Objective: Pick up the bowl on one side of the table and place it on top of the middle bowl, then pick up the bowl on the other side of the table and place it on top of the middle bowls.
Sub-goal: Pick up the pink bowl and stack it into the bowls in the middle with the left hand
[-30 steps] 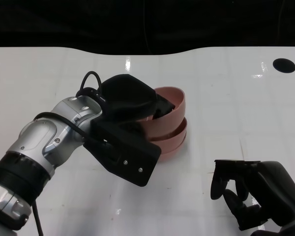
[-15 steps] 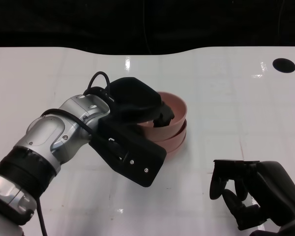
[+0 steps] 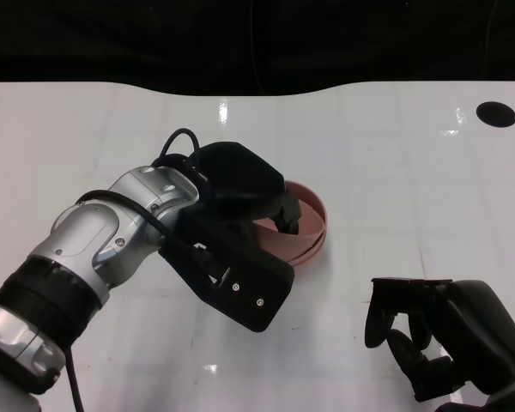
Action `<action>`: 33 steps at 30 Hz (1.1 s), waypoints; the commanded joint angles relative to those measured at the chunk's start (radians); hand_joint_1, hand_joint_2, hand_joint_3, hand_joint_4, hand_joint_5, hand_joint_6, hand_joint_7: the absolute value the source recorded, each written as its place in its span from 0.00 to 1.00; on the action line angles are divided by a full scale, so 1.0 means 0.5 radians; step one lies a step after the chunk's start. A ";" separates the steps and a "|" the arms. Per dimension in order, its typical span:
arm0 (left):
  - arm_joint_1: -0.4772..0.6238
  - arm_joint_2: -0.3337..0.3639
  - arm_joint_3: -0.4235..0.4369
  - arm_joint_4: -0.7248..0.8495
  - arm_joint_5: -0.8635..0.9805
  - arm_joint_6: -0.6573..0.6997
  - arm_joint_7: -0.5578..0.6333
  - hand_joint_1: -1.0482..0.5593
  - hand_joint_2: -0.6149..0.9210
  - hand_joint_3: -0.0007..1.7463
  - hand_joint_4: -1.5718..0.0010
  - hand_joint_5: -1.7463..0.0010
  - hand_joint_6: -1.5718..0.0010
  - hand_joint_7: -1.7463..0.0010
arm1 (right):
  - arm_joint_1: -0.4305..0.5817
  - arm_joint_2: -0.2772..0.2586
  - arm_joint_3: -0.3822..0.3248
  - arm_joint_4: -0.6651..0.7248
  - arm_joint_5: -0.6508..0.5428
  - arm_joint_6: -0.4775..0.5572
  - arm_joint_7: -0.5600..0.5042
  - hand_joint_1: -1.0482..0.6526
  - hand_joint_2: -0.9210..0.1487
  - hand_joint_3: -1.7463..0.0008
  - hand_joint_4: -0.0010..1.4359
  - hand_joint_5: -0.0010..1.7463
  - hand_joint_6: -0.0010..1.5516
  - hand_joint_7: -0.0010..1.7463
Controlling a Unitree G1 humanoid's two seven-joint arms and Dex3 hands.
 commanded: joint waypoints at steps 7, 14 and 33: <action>0.093 0.051 -0.001 -0.047 0.064 0.021 0.116 0.29 1.00 0.13 0.70 0.82 0.67 1.00 | -0.007 -0.002 -0.006 -0.013 0.001 0.006 -0.007 0.57 0.70 0.12 0.66 1.00 0.56 0.80; 0.194 0.078 0.022 -0.105 0.091 0.039 0.269 0.25 1.00 0.19 0.79 0.88 0.80 1.00 | -0.005 -0.002 -0.005 -0.020 0.001 0.014 0.002 0.57 0.70 0.12 0.66 1.00 0.56 0.79; 0.443 0.124 0.038 -0.068 0.094 0.014 0.562 0.17 1.00 0.33 1.00 0.99 0.99 1.00 | -0.013 -0.004 -0.005 -0.011 0.004 0.013 0.008 0.56 0.70 0.13 0.66 1.00 0.56 0.78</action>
